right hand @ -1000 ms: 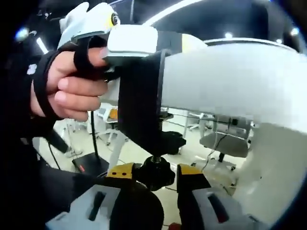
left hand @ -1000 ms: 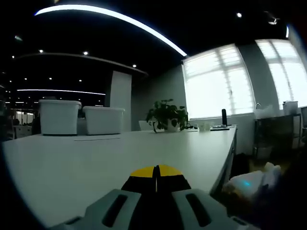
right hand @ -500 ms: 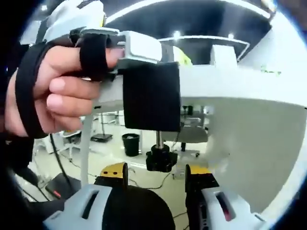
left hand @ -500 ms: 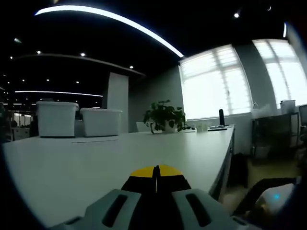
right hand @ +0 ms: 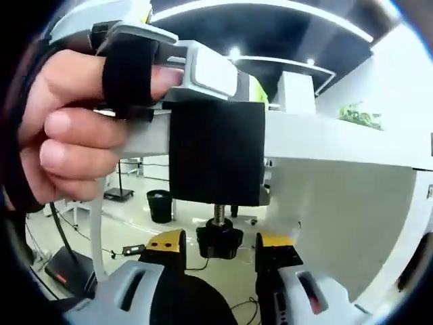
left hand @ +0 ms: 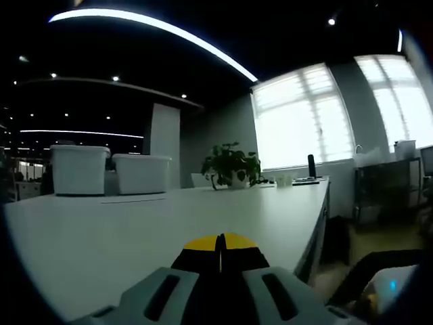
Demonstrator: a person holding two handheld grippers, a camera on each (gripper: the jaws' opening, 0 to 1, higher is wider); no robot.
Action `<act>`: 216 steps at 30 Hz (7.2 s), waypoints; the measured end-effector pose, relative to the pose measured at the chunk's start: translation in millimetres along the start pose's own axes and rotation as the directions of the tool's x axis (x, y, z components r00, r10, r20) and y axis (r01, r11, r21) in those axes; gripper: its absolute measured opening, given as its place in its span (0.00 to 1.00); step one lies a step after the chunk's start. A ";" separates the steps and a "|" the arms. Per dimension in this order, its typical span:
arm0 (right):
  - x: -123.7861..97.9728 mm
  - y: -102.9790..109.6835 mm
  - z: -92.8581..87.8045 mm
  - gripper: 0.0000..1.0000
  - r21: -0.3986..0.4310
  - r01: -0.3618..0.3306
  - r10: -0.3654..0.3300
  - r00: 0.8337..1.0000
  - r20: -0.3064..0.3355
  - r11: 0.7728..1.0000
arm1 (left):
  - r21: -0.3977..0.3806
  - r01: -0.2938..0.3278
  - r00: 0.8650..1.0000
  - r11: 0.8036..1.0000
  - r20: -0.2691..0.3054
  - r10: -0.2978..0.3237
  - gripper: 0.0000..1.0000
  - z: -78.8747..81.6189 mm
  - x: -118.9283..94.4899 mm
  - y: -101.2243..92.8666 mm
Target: Clamp the fixed fixture on the desktop, loosen the retaining clip, secure it to the edge of the desk, and tighten the retaining clip.
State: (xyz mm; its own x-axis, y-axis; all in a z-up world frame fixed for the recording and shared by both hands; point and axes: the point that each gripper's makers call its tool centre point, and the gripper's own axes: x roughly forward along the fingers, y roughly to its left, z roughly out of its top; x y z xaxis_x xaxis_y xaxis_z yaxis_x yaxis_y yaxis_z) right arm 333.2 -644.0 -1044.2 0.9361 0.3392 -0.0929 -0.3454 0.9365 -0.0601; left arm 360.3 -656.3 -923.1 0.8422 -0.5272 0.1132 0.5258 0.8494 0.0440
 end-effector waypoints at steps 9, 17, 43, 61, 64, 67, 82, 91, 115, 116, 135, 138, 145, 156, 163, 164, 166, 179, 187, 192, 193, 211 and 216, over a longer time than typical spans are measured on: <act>2.2 4.4 -1.2 0.23 0.018 -0.063 0.063 0.998 0.000 0.998 | -0.001 -0.007 1.000 1.000 -0.003 0.007 0.01 -0.4 0.3 1.1; 6.6 10.1 -0.3 0.22 -0.041 -0.277 0.277 0.961 0.007 0.960 | -0.009 -0.012 1.000 1.000 -0.011 0.012 0.01 -1.3 1.2 2.1; 3.5 23.3 -2.9 0.23 -0.114 -0.736 0.736 0.675 -0.043 0.668 | -0.018 -0.021 1.000 1.000 -0.019 0.020 0.01 -3.0 2.3 3.3; -0.5 6.4 4.7 0.30 -0.074 -0.439 0.441 0.897 0.007 0.895 | -0.019 0.001 1.000 1.000 -0.015 -0.001 0.01 -2.3 3.7 2.0; -4.1 -2.0 3.1 0.37 -0.057 -0.308 0.309 0.951 0.019 0.950 | -0.007 0.004 1.000 1.000 -0.007 -0.004 0.01 -1.3 3.4 1.4; -7.4 -4.9 -2.1 0.54 0.003 -0.188 0.188 0.982 0.009 0.982 | -0.002 0.004 1.000 1.000 -0.003 -0.004 0.01 -0.7 3.3 1.3; 11.1 1.2 -1.5 0.52 0.067 -0.035 0.038 0.998 -0.042 0.997 | -0.001 0.004 1.000 1.000 -0.002 -0.004 0.01 -0.5 3.1 2.1; 11.7 4.6 -4.1 0.28 0.063 -0.041 0.044 0.998 -0.054 0.997 | 0.000 0.004 1.000 1.000 -0.002 -0.004 0.01 -0.6 2.8 2.4; 13.6 20.6 -3.1 0.27 -0.043 -0.503 0.501 0.864 -0.046 0.863 | -0.010 -0.007 1.000 1.000 -0.012 0.007 0.01 -1.8 2.7 3.4; 13.3 21.4 -3.0 0.27 -0.053 -0.519 0.517 0.855 -0.049 0.853 | -0.007 -0.008 1.000 1.000 -0.010 0.008 0.01 -1.7 2.8 3.4; 21.5 25.0 -3.9 0.28 -0.068 -0.703 0.704 0.710 -0.023 0.708 | -0.021 -0.018 1.000 1.000 -0.020 0.018 0.01 -3.4 4.4 5.5; 23.5 23.1 -5.0 0.29 -0.062 -0.693 0.692 0.721 -0.035 0.718 | -0.022 -0.017 1.000 1.000 -0.020 0.016 0.01 -3.5 4.7 5.6; 14.8 20.2 -5.3 0.30 -0.078 -0.621 0.618 0.784 -0.062 0.780 | -0.023 -0.005 1.000 1.000 -0.020 0.004 0.01 -3.7 6.0 5.5; -1.9 -0.1 -6.3 0.41 -0.038 -0.329 0.327 0.944 -0.049 0.944 | -0.023 -0.005 1.000 1.000 -0.019 0.005 0.01 -2.9 5.6 4.9; -0.7 -8.1 -7.0 0.51 0.022 -0.096 0.097 0.995 -0.040 0.995 | -0.017 -0.006 1.000 1.000 -0.015 0.005 0.01 -2.0 5.2 4.8; 1.4 -4.0 -6.2 0.52 0.028 -0.087 0.088 0.995 -0.041 0.996 | -0.017 -0.005 1.000 1.000 -0.015 0.005 0.01 -2.0 5.1 4.8; 3.8 -0.6 -4.1 0.52 0.039 -0.068 0.070 0.997 -0.041 0.997 | -0.017 -0.005 1.000 1.000 -0.015 0.004 0.01 -1.9 5.0 4.8; 15.0 -1.5 -4.4 0.32 0.042 -0.038 0.040 0.998 -0.055 0.998 | -0.012 -0.003 1.000 1.000 -0.011 0.003 0.01 -1.4 4.4 4.0; 15.5 3.7 -3.6 0.27 0.041 -0.047 0.049 0.997 -0.051 0.998 | -0.010 -0.003 1.000 1.000 -0.010 0.003 0.01 -1.4 3.9 3.8; 15.7 5.5 -3.7 0.26 0.041 -0.057 0.059 0.997 -0.046 0.998 | -0.010 -0.003 1.000 1.000 -0.010 0.003 0.01 -1.4 3.3 3.8; 15.6 5.5 -3.6 0.26 0.039 -0.062 0.064 0.997 -0.045 0.997 | -0.010 -0.003 1.000 1.000 -0.010 0.003 0.01 -1.4 3.2 3.8; 18.2 19.7 -2.7 0.25 -0.049 -0.444 0.443 0.896 -0.038 0.895 | -0.021 -0.005 1.000 1.000 -0.018 0.004 0.01 -2.4 3.9 4.7; 16.1 22.5 -1.8 0.25 -0.070 -0.513 0.511 0.858 -0.044 0.855 | -0.019 -0.006 1.000 1.000 -0.017 0.005 0.01 -2.4 4.3 4.6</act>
State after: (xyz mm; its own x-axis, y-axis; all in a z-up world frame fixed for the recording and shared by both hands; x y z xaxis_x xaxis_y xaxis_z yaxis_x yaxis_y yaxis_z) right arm 340.4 -617.7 -1048.8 0.6239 0.7661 -0.1544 -0.7805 0.6209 -0.0735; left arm 366.7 -654.7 -924.7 0.8469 -0.5231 0.0961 0.5234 0.8518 0.0242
